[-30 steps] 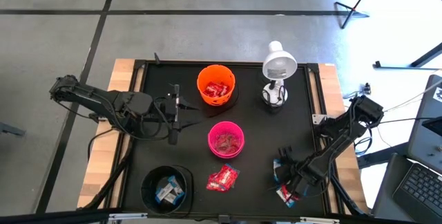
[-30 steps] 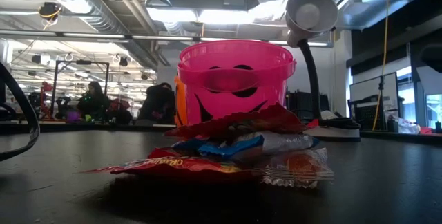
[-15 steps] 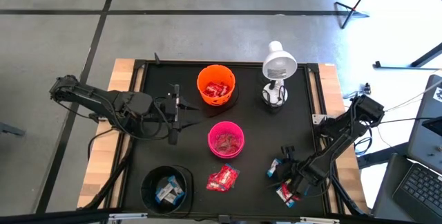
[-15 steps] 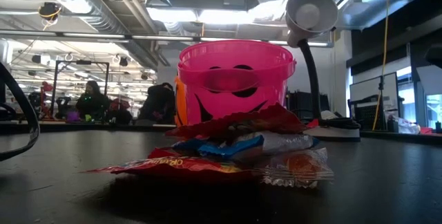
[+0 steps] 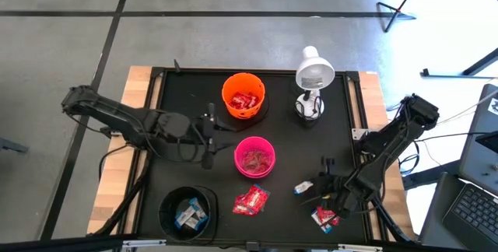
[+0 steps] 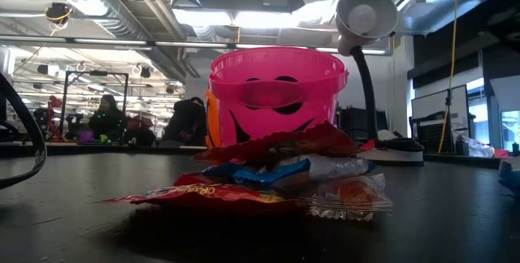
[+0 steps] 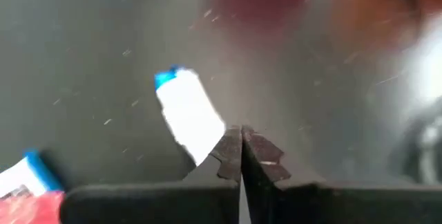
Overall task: Sort candy
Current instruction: Put the white chocolate into the black bucket
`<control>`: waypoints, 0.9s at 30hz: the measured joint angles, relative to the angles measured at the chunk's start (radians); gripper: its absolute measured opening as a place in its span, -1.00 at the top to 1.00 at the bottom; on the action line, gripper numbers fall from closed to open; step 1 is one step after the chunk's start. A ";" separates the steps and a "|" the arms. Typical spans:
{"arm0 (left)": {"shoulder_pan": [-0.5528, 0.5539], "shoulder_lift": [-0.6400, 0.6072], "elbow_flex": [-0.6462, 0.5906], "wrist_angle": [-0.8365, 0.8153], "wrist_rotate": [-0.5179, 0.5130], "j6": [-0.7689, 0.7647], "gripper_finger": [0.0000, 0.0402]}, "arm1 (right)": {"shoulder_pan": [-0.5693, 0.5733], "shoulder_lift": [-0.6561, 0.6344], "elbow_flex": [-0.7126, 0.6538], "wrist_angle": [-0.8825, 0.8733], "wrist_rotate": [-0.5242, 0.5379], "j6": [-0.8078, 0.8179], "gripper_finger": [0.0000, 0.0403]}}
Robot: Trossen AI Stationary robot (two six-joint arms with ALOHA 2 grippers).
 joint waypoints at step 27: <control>0.000 0.013 0.000 0.032 0.006 -0.020 0.07 | -0.070 0.198 0.000 0.039 -0.127 -0.080 0.17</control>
